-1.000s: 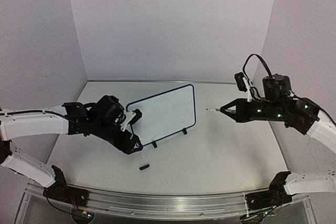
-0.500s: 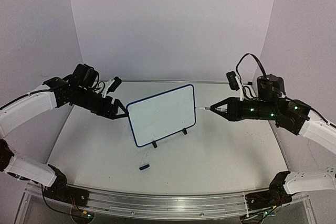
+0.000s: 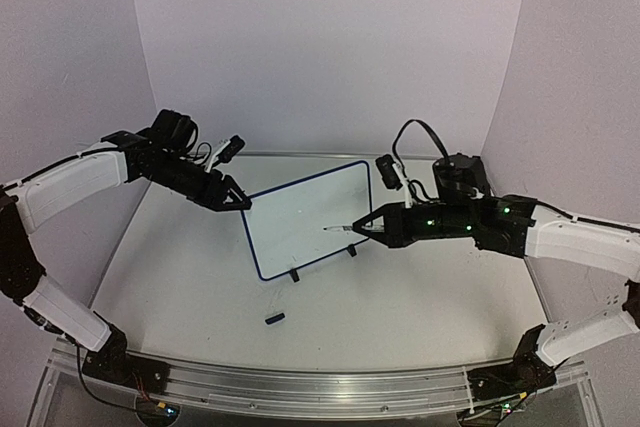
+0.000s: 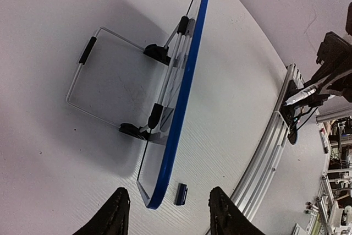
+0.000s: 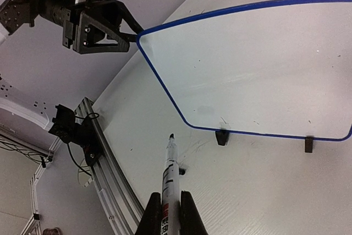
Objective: Write a sentence on the whiteboard
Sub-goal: Pick up the whiteboard from the whiteboard stand, then write with the whiteboard marker on the whiteboard.
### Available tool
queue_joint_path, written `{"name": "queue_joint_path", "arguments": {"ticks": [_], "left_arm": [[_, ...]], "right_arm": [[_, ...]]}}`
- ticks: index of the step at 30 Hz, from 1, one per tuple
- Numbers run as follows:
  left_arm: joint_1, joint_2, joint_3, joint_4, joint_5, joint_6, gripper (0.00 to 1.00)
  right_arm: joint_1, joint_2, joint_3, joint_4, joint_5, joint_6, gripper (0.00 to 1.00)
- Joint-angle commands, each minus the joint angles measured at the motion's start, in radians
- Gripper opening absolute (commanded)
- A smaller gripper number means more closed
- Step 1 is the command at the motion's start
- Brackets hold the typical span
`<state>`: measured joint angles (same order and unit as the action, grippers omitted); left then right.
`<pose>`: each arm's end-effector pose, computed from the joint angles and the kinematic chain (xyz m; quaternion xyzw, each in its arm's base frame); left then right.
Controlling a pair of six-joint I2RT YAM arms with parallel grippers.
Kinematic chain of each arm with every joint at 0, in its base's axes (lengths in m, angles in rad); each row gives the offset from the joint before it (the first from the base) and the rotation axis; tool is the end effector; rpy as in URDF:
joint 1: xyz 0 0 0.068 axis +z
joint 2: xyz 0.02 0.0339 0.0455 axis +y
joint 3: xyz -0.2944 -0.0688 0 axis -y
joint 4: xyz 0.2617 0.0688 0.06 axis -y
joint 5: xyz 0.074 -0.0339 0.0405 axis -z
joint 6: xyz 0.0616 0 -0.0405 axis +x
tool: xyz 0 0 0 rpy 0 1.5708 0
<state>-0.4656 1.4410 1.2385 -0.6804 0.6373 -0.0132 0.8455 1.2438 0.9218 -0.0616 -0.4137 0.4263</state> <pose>0.2773 -0.1803 0.3161 0.3035 0.8476 -0.3625 0.2412 0.1895 0.2511 0.3176 -0.2812 0.7696 0.4621 0.3393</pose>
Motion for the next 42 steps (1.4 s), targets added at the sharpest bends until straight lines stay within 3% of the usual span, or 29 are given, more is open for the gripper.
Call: {"name": "queue_joint_path", "arguments": {"ticks": [1, 12, 36, 42], "left_arm": [[0.0, -0.033, -0.015, 0.053, -0.006, 0.051, 0.46], [-0.001, -0.041, -0.072, 0.134, 0.009, 0.091, 0.31], [-0.001, -0.047, -0.114, 0.139, -0.006, 0.162, 0.0], [-0.001, -0.051, -0.116, 0.137, 0.001, 0.172, 0.0]], "right_arm": [[0.034, 0.076, 0.069, 0.12, -0.005, -0.01, 0.0], [0.07, 0.203, 0.143, 0.21, 0.008, -0.002, 0.0], [0.083, 0.391, 0.239, 0.328, -0.016, 0.045, 0.0], [0.083, 0.387, 0.236, 0.329, -0.014, 0.042, 0.0]]}}
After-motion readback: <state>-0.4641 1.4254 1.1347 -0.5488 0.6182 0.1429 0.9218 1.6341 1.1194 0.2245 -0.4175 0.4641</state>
